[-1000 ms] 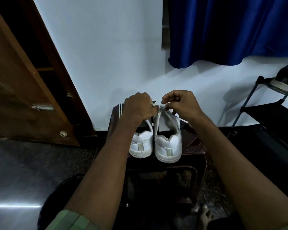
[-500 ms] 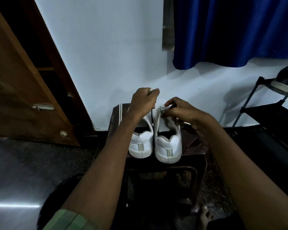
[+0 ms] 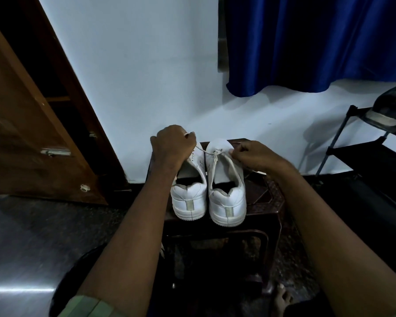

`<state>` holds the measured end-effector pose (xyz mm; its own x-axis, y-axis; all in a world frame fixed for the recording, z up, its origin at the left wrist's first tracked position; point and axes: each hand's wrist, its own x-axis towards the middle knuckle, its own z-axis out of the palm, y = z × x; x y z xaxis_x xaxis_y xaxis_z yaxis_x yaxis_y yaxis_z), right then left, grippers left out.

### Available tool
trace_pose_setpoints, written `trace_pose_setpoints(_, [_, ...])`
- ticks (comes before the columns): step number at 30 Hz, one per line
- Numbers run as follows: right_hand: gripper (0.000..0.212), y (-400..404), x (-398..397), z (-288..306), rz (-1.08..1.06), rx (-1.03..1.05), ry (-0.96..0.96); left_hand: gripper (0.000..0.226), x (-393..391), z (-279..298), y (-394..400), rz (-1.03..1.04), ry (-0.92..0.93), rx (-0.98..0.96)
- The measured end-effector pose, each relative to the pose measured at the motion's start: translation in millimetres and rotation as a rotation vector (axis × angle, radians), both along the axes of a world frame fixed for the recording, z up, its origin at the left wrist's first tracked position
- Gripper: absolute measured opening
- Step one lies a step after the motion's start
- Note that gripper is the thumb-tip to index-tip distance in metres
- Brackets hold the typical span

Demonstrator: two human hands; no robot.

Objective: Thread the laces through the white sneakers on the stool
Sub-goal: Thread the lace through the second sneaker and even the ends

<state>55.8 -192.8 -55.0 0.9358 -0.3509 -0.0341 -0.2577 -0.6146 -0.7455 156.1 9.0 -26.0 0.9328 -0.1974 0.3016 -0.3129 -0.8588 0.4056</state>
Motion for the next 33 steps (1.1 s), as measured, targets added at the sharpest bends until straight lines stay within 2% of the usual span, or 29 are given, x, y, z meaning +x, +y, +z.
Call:
trace_pose_setpoints(3, [0.030, -7, -1, 0, 0.054, -0.141, 0.131, 0.023, 1, -6, 4, -0.019, -0.019, -0.047])
trace_pose_setpoints(7, [0.015, -12, -5, 4, 0.098, -0.136, 0.193, 0.010, -3, -1, -5, -0.275, -0.128, -0.243])
trace_pose_setpoints(9, [0.016, -9, -8, 11, 0.062, 0.043, 0.060, 0.011, -11, 6, -13, -0.444, -0.030, -0.344])
trace_pose_setpoints(12, [0.022, 0, -16, 31, 0.109, 0.517, -0.169, 0.017, -32, 13, -30, -0.724, 0.253, -0.518])
trace_pose_setpoints(15, [0.024, 7, -24, 48, 0.162, 0.579, -0.270, 0.025, -41, 17, -37, -0.762, 0.407, -0.614])
trace_pose_setpoints(19, [0.014, 1, -25, 47, 0.054, 0.619, -0.345, 0.021, -29, 15, -30, -0.559, 0.335, -0.505])
trace_pose_setpoints(23, [0.014, -13, -27, 44, -0.045, 0.537, -0.258, 0.026, -18, 1, -26, -0.236, 0.212, -0.402])
trace_pose_setpoints(25, [0.009, -13, -27, 41, -0.104, 0.500, -0.237, 0.014, -19, 4, -24, -0.303, 0.130, -0.352])
trace_pose_setpoints(27, [0.005, -6, -25, 40, -0.137, 0.495, -0.268, 0.036, -23, 12, -23, -0.525, 0.087, -0.326])
trace_pose_setpoints(29, [0.008, 4, -21, 40, -0.108, 0.523, -0.309, 0.051, -30, 15, -28, -0.690, 0.182, -0.345])
trace_pose_setpoints(31, [0.011, 9, -19, 39, -0.042, 0.589, -0.330, 0.045, -34, 13, -33, -0.740, 0.262, -0.363])
trace_pose_setpoints(33, [0.008, 11, -18, 38, -0.007, 0.630, -0.321, 0.026, -37, 10, -36, -0.701, 0.213, -0.342])
